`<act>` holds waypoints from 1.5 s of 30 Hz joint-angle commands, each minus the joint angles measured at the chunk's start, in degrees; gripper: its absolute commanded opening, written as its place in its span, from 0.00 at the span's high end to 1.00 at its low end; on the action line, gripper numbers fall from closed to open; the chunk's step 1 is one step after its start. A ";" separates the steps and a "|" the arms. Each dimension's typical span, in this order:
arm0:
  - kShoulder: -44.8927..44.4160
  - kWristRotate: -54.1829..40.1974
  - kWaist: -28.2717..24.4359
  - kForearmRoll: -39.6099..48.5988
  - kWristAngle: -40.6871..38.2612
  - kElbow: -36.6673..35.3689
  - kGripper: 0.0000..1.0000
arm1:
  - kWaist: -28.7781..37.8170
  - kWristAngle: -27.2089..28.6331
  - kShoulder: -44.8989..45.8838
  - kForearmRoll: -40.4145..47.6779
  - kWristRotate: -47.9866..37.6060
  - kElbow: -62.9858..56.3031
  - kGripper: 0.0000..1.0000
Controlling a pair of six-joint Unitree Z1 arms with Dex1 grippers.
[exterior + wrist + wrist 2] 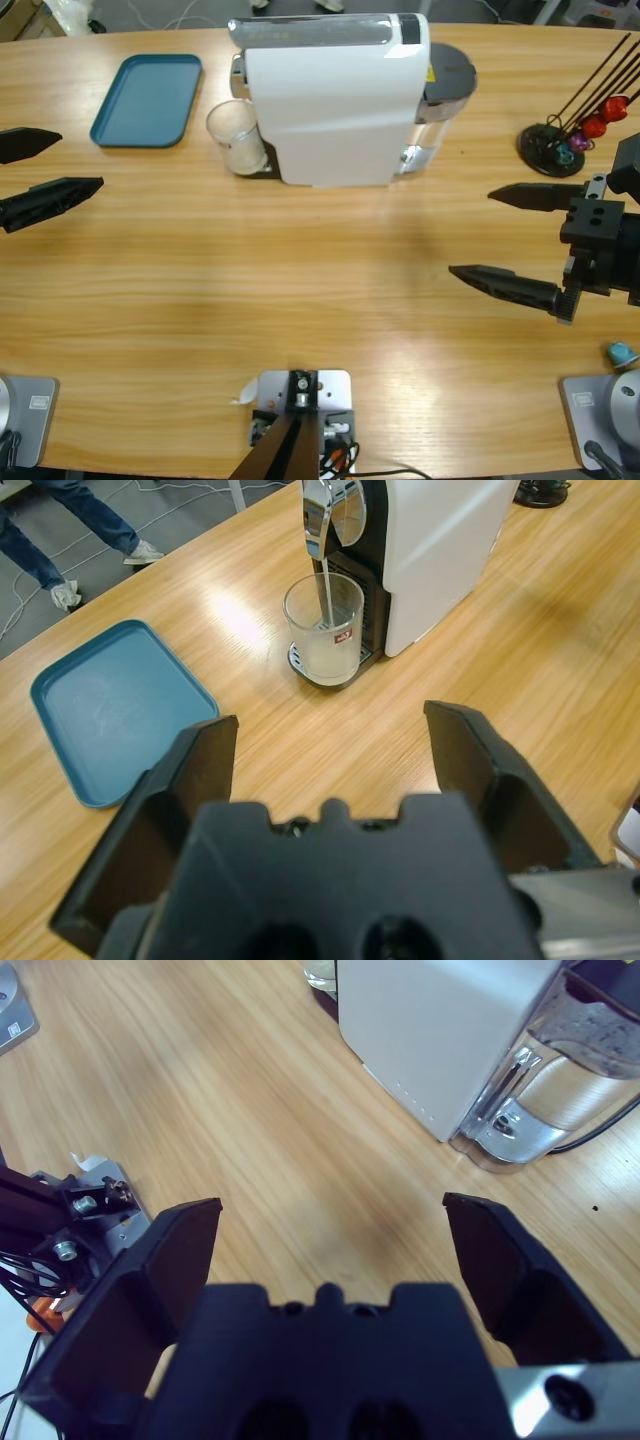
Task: Pour coffee
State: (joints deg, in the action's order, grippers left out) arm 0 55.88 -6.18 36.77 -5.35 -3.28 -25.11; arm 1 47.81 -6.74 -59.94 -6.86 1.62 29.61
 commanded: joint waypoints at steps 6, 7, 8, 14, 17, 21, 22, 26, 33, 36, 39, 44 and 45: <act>2.05 0.82 1.36 -0.80 0.47 2.08 0.20 | 0.79 0.15 -1.58 0.35 0.93 -1.83 0.00; 2.16 0.82 1.45 -0.80 0.47 2.08 0.20 | 0.79 0.10 -1.58 0.35 1.00 -1.83 0.00; 2.21 0.82 1.50 -0.80 0.47 2.08 0.20 | 0.79 0.07 -1.58 0.35 1.01 -1.83 0.00; 2.67 0.82 1.76 -0.80 0.47 2.08 0.20 | 0.79 -0.02 -1.67 0.35 1.08 -1.83 0.00; 2.92 0.82 1.97 -0.80 0.47 2.08 0.20 | 0.79 -0.09 -1.76 0.35 1.10 -1.83 0.00; 3.00 0.82 2.04 -0.80 0.40 2.08 0.20 | 0.79 -0.11 -1.99 0.35 1.19 -1.83 0.00; 3.06 0.82 2.10 -0.80 0.34 2.08 0.20 | 0.79 -0.11 -2.02 0.35 1.24 -1.83 0.00; 3.46 0.82 2.25 -0.80 0.27 2.08 0.20 | 0.79 -0.11 -2.02 0.35 1.28 -1.75 0.00; 3.99 0.82 2.48 -1.07 0.03 2.08 0.20 | 0.79 -0.11 -2.20 0.35 1.28 -1.75 0.00; 4.15 0.82 2.52 -1.15 0.03 2.08 0.20 | 0.79 -0.11 -2.20 0.35 1.33 -1.75 0.00; 4.06 0.82 2.50 -1.15 0.03 2.08 0.20 | 0.79 -0.11 -2.21 0.35 1.37 -1.75 0.00; 4.11 0.82 2.52 -1.15 0.03 2.08 0.20 | 0.79 -0.11 -2.28 0.35 1.37 -1.75 0.00; 4.11 0.82 2.52 -1.15 0.03 2.08 0.20 | 0.79 -0.11 -2.28 0.35 1.37 -1.75 0.00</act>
State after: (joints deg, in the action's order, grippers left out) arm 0 58.70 -6.18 38.59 -5.66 -3.28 -25.11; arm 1 47.81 -6.75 -60.50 -6.85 2.37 29.61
